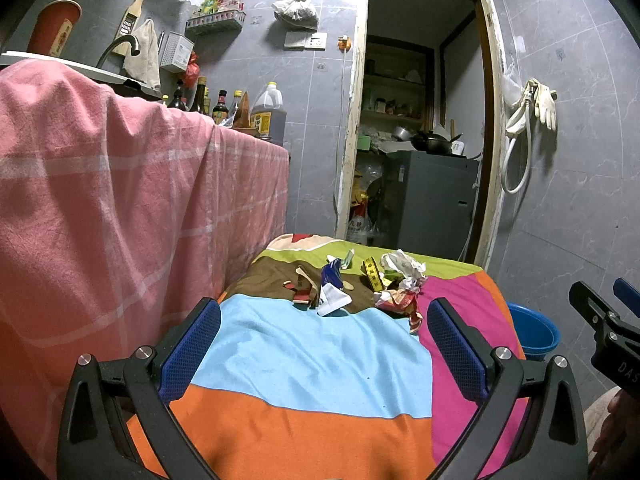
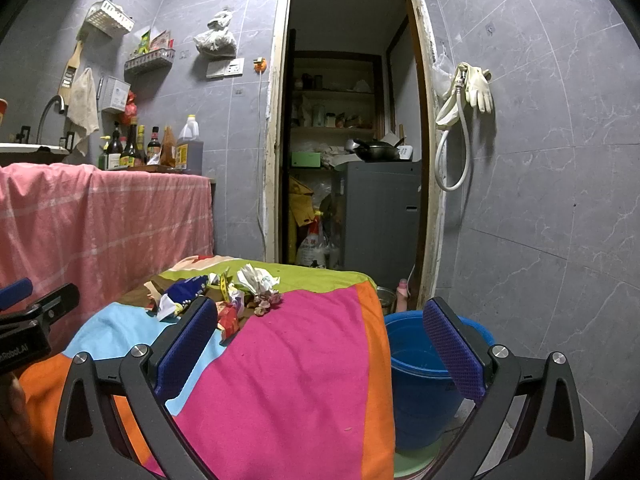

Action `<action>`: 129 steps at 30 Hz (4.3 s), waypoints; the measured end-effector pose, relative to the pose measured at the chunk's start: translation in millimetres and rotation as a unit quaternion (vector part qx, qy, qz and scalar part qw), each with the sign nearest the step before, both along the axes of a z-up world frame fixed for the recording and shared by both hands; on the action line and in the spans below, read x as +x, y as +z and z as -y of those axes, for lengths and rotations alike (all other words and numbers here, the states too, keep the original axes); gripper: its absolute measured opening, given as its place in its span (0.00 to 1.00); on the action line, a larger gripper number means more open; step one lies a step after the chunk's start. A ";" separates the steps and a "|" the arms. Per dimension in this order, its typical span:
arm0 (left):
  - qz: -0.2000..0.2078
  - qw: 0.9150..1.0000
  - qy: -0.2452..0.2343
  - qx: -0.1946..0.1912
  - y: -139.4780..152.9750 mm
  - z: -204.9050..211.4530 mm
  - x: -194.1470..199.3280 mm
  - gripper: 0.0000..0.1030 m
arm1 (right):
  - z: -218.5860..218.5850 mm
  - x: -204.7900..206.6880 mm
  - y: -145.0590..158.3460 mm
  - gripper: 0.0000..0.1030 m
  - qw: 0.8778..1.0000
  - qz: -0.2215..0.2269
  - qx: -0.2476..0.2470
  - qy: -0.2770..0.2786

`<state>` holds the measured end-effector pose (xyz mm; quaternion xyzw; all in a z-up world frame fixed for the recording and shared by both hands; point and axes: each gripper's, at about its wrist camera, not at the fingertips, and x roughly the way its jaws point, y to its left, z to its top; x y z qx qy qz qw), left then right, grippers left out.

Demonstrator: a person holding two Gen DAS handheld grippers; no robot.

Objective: Collect trash

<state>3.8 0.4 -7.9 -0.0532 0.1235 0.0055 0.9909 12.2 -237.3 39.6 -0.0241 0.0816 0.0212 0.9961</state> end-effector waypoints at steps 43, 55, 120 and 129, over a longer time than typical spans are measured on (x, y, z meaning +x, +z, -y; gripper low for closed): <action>-0.172 0.983 -0.021 -0.056 -22.9 -58.1 176.1 0.68 | -50.4 177.5 -28.6 1.00 0.978 -0.142 0.009 0.155; -0.235 0.961 -0.061 -0.135 -40.0 -76.2 204.4 0.29 | -75.8 209.2 -60.9 0.69 0.944 -0.255 -0.002 0.209; -0.123 0.933 -0.333 -0.064 7.2 286.7 260.9 0.01 | 227.7 183.5 -18.0 0.22 0.996 -0.023 0.052 -0.065; -0.214 0.917 -0.331 -0.067 -35.4 312.8 307.5 0.03 | 245.0 213.7 -50.4 0.29 0.989 -0.108 0.073 -0.066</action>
